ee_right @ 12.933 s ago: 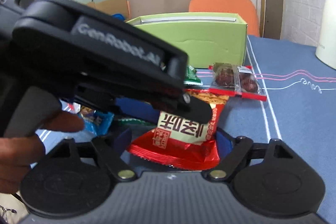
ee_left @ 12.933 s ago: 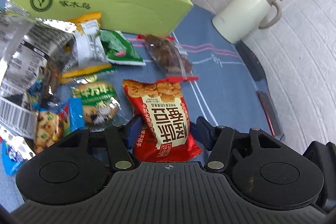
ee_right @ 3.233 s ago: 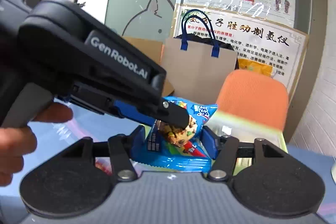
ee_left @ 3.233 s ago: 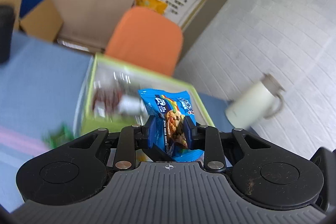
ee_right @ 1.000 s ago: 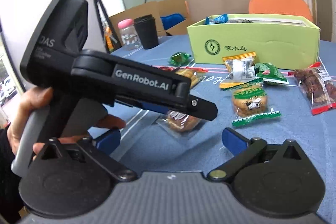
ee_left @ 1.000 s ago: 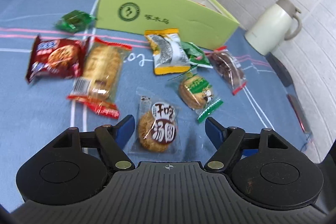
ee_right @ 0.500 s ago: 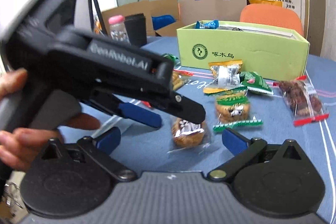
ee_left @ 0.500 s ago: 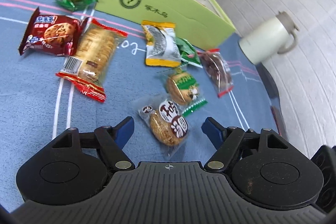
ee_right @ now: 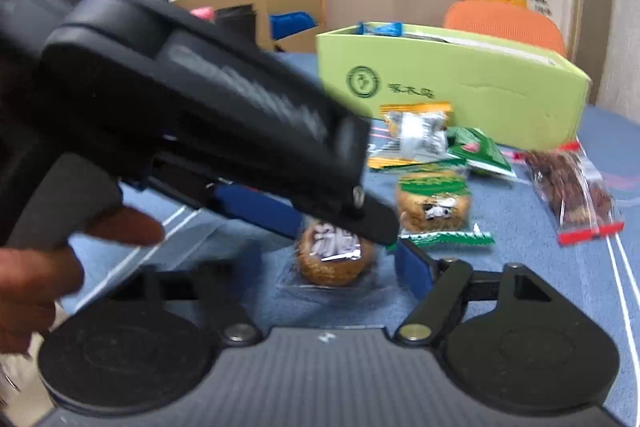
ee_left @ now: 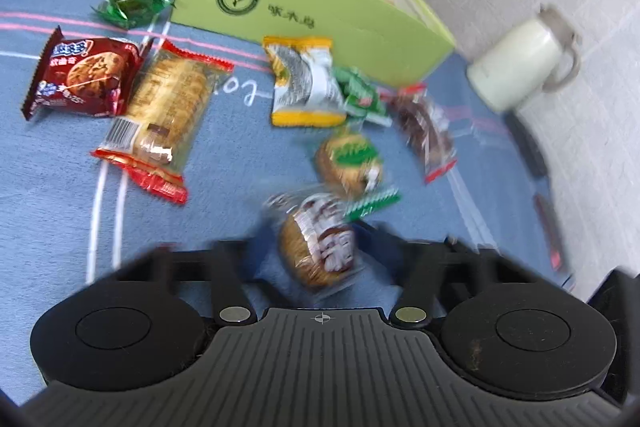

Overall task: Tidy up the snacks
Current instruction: 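Grasp the round cookie pack with brown label using the left tool, then drop the round cookie pack into the green box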

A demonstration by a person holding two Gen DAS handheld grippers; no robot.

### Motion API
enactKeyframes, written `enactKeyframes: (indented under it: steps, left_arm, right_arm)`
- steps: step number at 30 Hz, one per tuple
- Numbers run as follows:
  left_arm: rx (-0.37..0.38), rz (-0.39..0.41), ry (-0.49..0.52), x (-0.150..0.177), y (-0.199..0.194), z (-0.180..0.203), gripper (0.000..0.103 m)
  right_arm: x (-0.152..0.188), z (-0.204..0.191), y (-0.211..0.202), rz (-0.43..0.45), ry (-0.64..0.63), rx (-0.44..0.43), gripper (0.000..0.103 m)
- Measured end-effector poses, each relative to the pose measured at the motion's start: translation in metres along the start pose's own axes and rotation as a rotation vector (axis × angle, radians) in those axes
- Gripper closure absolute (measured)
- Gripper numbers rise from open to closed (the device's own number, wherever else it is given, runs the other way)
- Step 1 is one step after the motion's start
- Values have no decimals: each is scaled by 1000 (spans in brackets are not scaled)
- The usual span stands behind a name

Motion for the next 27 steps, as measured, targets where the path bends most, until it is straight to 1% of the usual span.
enactKeyframes:
  steps: [4, 6, 8, 11, 14, 16, 19, 21, 23, 26, 27]
  left_arm:
    - [16, 1, -21, 13, -14, -2, 92]
    - [34, 18, -17, 8, -20, 3, 92]
    - [60, 41, -12, -6, -25, 12, 92]
    - [100, 89, 19, -43, -33, 33, 92]
    - [128, 139, 50, -93, -33, 55, 92]
    - [129, 169, 70, -128, -29, 67, 92]
    - [110, 187, 89, -175, -15, 76, 92]
    - [93, 191, 90, -202, -3, 76, 92]
    - [76, 186, 85, -222, 12, 71, 91]
    - [56, 161, 68, -239, 37, 57, 91]
    - [46, 159, 65, -245, 44, 52, 89]
  right_arm:
    - [5, -9, -14, 8, 18, -30, 43]
    - [-4, -6, -21, 30, 9, -11, 43]
    - [-22, 1, -27, 58, -3, 12, 43]
    - [-57, 21, -33, 118, -32, 59, 43]
    - [-100, 50, -30, 170, -55, 115, 43]
    - [-128, 73, -22, 196, -51, 134, 43]
    - [-160, 103, -1, 202, -54, 146, 43]
    - [-173, 121, 15, 197, -47, 132, 43]
    - [-181, 134, 33, 190, -40, 124, 43]
    - [-182, 150, 61, 179, -9, 79, 41]
    - [-180, 156, 65, 183, 14, 68, 37]
Point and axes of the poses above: each gripper's, at about its wrist camera, not at the fingertips, and y roughly the way its jaws point, z to its right, x to its underside, the point moved 10 cm from there along y, roughly the way its jaws point, and after that the axes turned 4 degrees about -z, right-handed, at the moved point
